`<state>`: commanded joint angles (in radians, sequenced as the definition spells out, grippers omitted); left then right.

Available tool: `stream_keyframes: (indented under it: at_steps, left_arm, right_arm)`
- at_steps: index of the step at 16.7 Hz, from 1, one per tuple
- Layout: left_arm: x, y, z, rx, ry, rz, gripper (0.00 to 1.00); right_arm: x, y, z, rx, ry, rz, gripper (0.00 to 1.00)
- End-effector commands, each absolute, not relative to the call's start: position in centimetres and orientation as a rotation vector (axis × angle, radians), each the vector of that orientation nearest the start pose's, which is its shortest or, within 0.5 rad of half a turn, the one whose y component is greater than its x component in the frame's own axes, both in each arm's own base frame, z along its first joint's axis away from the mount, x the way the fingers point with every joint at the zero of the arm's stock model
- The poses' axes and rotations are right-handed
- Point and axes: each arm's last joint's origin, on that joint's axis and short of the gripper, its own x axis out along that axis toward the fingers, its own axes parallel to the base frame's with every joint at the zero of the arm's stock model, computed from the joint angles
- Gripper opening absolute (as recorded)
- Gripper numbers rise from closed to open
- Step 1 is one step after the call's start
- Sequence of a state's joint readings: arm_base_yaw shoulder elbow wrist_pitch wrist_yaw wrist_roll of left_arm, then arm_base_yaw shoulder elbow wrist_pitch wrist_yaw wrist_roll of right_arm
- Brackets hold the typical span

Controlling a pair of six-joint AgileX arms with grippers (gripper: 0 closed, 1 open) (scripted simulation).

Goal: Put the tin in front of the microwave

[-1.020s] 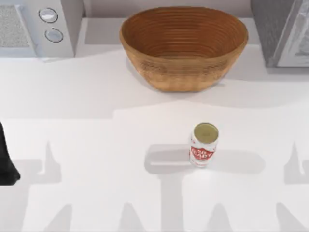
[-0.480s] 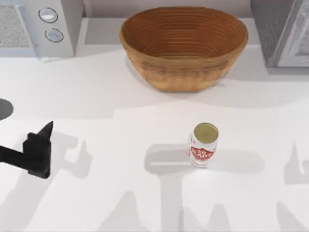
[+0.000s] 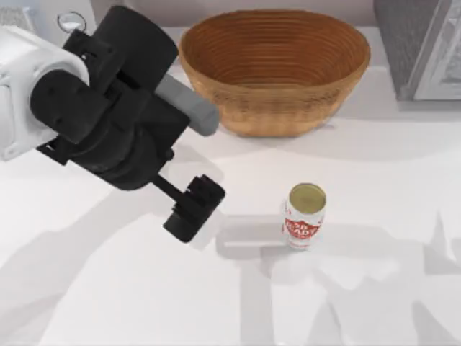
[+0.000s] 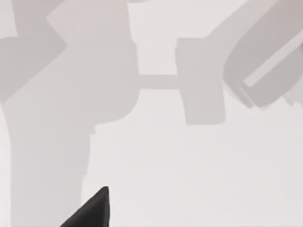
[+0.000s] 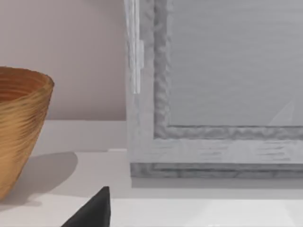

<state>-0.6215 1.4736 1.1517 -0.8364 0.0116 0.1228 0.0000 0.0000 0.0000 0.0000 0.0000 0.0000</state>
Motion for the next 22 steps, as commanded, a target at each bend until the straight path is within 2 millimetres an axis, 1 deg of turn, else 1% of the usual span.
stream_keyframes:
  at_steps: [2, 5, 7, 10, 12, 15, 19, 22]
  left_arm:
    - [25.8, -20.9, 23.8, 0.541, 1.237, -0.665, 1.0]
    - [27.9, -26.4, 21.9, 0.636, 1.39, -0.69, 1.0]
    - [28.7, -29.4, 21.2, 0.674, 1.45, -0.69, 1.0]
    - [29.7, -32.8, 20.8, 0.691, 1.493, -0.675, 1.0]
    - [30.2, -34.5, 20.7, 0.685, 1.503, -0.66, 1.0]
    - [30.8, -36.0, 20.8, 0.662, 1.501, -0.639, 1.0]
    - [31.2, -36.5, 21.7, 0.629, 1.477, -0.629, 1.0]
    - [31.2, -36.5, 21.7, 0.629, 1.477, -0.629, 1.0]
  right_arm:
    - [10.6, -0.1, 16.0, 0.0, 0.0, 0.0, 1.0]
    - [10.6, -0.1, 16.0, 0.0, 0.0, 0.0, 1.0]
    - [10.6, -0.1, 16.0, 0.0, 0.0, 0.0, 1.0]
    - [10.6, -0.1, 16.0, 0.0, 0.0, 0.0, 1.0]
    - [10.6, -0.1, 16.0, 0.0, 0.0, 0.0, 1.0]
    - [10.6, -0.1, 16.0, 0.0, 0.0, 0.0, 1.0]
    - [10.6, -0.1, 16.0, 0.0, 0.0, 0.0, 1.0]
    - [10.6, -0.1, 16.0, 0.0, 0.0, 0.0, 1.0]
